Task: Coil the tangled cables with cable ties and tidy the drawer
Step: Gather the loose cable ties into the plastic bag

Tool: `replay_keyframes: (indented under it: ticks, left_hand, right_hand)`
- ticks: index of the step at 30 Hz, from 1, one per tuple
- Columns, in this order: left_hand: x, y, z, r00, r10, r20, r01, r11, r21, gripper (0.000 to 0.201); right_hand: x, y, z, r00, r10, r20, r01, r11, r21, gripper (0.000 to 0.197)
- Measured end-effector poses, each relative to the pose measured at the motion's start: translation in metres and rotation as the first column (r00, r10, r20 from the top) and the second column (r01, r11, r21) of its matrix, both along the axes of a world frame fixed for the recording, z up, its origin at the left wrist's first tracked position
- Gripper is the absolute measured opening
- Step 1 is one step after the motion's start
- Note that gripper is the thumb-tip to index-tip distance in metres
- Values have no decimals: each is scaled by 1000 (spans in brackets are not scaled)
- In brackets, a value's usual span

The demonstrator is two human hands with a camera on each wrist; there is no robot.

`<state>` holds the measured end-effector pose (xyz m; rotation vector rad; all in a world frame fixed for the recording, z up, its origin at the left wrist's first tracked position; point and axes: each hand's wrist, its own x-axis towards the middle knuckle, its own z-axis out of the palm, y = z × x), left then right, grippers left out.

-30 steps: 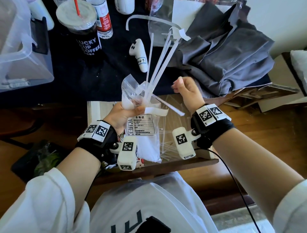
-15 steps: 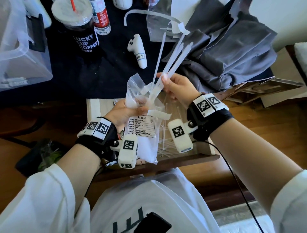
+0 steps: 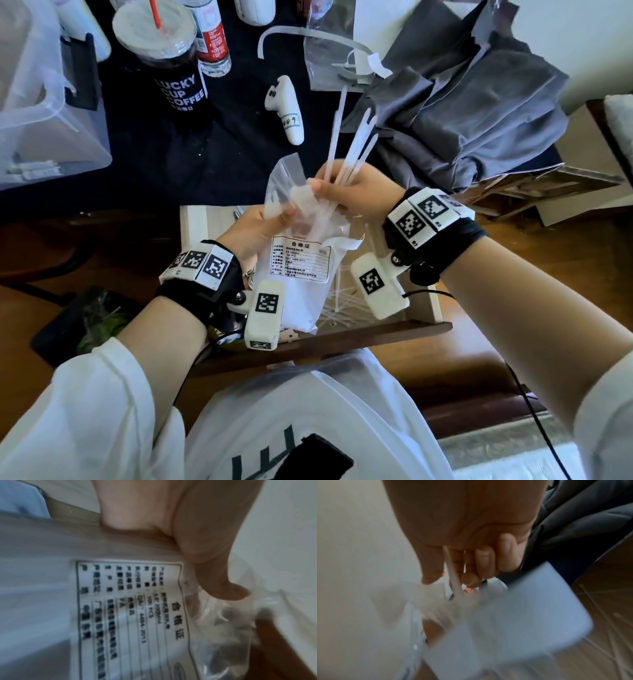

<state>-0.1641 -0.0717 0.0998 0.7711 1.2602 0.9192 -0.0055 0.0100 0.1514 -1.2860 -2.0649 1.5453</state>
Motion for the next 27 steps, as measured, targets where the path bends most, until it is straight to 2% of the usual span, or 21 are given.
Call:
replay_keyframes:
  ticks: [3, 5, 6, 7, 8, 9, 10, 11, 13, 14, 15, 18, 19, 20, 22, 23, 25, 26, 27]
  left_hand:
    - [-8, -2, -3, 995, -55, -78, 58, 998, 27, 77]
    - [-10, -1, -5, 994, -62, -93, 65, 997, 33, 89]
    - [-11, 0, -6, 993, -55, -101, 58, 998, 29, 89]
    - [-10, 2, -6, 994, -42, -100, 45, 999, 28, 86]
    - [-9, 3, -5, 995, -30, -97, 33, 999, 27, 82]
    - [-9, 3, -4, 994, -16, -105, 17, 1000, 15, 84]
    - [-10, 4, -6, 991, -3, -131, 2, 1000, -5, 93]
    - [-12, 4, -10, 988, -5, -154, 0, 1000, -28, 94]
    - [-19, 3, -18, 984, -24, -178, 15, 999, -52, 92]
    - [-21, 2, -20, 984, -42, -175, 32, 998, -58, 87]
    - [-22, 1, -20, 982, -57, -179, 47, 997, -60, 85]
    - [-17, -5, -8, 985, -35, -168, 32, 999, -24, 88]
    - [-17, -7, -7, 987, -20, -158, 16, 999, -28, 88]
    - [-18, -9, -6, 989, 1, -148, -8, 999, -45, 81]
    - [-18, -15, -2, 990, 52, -133, -66, 992, -104, 59]
    - [-18, -18, -4, 988, 68, -140, -86, 989, -123, 53]
    - [-15, -20, -9, 971, 158, -181, -189, 967, -170, 40]
    - [-16, -22, -13, 960, 206, -192, -241, 953, -183, 38]
    - [-18, -23, -17, 945, 263, -197, -300, 934, -191, 45]
  right_hand:
    - [6, 11, 8, 964, -189, -187, 175, 981, -89, 19]
    - [6, 13, 6, 968, -152, -199, 141, 988, -68, 20]
    - [4, 11, 3, 993, -57, -108, 56, 998, -9, 20]
    - [1, 8, 1, 997, 58, 51, -61, 997, 57, 20]
    - [-1, 5, -2, 967, 140, 211, -164, 981, 100, 17]
    - [-3, 4, -5, 941, 169, 292, -213, 969, 125, 12]
    - [-5, 4, -6, 947, 152, 284, -195, 972, 128, 7]
    - [-5, 5, -7, 973, 100, 210, -126, 986, 112, 6]
    - [-6, 9, -4, 997, -75, -28, 75, 997, 21, 13]
    - [-6, 11, -5, 987, -121, -103, 121, 993, -12, 16]
    - [-6, 11, -7, 988, -110, -112, 110, 994, -12, 17]
    - [-9, 4, -16, 990, 118, 75, -121, 992, 38, 16]
    - [-8, 2, -21, 989, 131, 74, -132, 991, 18, 14]
    - [-4, 2, -27, 997, 75, 29, -74, 997, -13, 11]
    - [10, 3, -41, 988, -141, -58, 138, 989, -57, 12]
    - [20, 4, -51, 972, -230, -43, 225, 970, -86, 11]
    - [43, 3, -79, 954, -281, 107, 296, 939, -173, 12]
    - [54, 1, -95, 945, -256, 202, 300, 925, -232, 16]
    - [64, -3, -112, 933, -220, 286, 303, 907, -291, 20]
